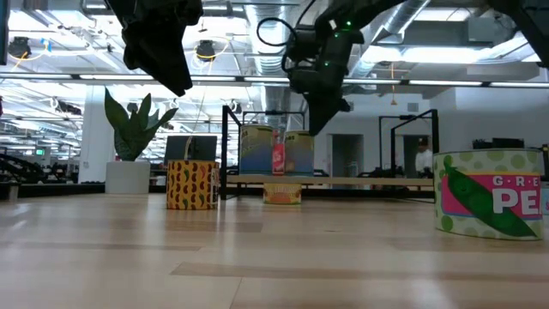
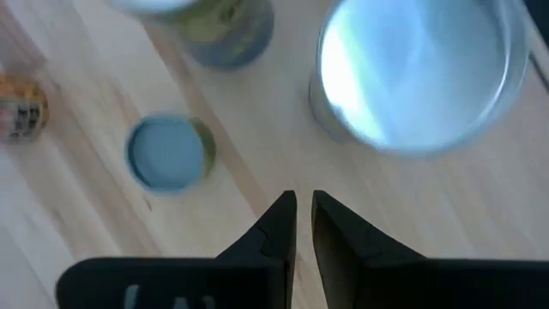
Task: Pick and place cans onto a shelf
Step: Put the canned peaches on the shelf
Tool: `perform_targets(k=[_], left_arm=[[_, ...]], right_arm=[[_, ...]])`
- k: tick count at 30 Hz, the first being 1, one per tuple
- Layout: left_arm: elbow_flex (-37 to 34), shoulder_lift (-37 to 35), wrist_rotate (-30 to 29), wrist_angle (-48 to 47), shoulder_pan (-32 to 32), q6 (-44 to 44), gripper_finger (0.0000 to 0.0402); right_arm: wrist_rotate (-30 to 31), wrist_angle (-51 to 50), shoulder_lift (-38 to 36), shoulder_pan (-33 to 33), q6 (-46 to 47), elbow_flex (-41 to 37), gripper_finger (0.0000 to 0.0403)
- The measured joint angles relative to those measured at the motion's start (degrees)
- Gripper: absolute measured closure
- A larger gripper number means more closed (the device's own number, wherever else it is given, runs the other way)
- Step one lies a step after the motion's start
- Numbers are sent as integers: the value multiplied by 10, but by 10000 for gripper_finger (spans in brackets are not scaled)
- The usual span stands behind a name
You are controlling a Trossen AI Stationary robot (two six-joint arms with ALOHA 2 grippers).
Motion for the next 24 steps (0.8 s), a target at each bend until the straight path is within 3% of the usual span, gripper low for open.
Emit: perform_targets(k=[5, 24], left_arm=[[0, 0, 0, 0, 0, 5, 239], [0, 0, 0, 0, 0, 2, 239]], right_arm=[[-30, 39, 0, -11, 0, -6, 337], [-24, 91, 0, -50, 2, -6, 337]])
